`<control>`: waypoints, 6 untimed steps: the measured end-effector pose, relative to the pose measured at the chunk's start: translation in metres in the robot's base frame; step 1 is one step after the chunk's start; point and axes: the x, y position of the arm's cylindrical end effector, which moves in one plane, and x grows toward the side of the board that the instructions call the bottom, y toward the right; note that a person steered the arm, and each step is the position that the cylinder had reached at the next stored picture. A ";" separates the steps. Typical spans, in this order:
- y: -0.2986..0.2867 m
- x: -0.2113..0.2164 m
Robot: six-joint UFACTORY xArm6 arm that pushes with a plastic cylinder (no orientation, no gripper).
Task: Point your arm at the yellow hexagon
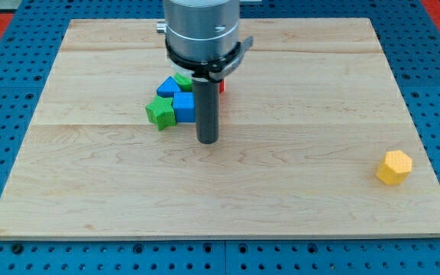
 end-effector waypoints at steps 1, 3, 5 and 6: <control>-0.011 -0.007; 0.057 0.002; 0.175 0.002; 0.258 0.002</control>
